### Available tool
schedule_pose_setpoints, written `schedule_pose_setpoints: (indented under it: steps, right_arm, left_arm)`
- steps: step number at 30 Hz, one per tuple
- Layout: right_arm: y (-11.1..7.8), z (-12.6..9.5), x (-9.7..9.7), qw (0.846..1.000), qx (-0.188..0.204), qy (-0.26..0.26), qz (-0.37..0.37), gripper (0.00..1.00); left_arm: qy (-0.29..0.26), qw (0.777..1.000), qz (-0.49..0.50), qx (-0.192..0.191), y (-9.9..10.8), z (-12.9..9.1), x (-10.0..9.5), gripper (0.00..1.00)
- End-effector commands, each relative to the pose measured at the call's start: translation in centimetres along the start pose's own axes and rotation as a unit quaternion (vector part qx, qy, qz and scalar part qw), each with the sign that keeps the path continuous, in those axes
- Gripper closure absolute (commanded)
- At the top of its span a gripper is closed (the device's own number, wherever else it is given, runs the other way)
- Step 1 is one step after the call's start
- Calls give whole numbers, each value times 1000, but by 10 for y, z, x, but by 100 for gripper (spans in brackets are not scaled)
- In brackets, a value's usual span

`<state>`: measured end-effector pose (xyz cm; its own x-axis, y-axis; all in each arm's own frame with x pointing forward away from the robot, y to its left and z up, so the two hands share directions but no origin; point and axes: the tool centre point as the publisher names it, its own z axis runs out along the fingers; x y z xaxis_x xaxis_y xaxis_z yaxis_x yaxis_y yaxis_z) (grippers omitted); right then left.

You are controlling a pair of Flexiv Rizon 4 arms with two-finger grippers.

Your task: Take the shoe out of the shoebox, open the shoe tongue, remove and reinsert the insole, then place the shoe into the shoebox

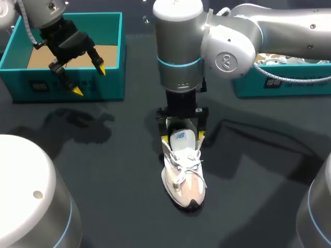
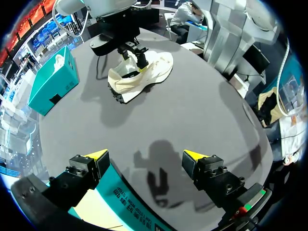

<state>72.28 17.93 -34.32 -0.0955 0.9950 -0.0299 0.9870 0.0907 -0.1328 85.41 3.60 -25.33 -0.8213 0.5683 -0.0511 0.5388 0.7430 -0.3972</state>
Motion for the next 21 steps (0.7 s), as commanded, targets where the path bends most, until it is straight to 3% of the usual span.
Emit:
schedule_pose_setpoints:
  steps: [1, 10, 21]
  right_arm:
    - [-4, 3, -6, 1000, -5, 8, -4, 0]
    - [6, 5, 2, 999, -9, 2, -54, 0]
    - [-6, -3, 2, 998, -20, -5, -63, 0]
  left_arm:
    - [1, 1000, 0, -1, 0, 0, 0, 0]
    - [1, 1000, 0, -1, 0, 0, 0, 0]
    - [1, 1000, 0, -1, 0, 0, 0, 0]
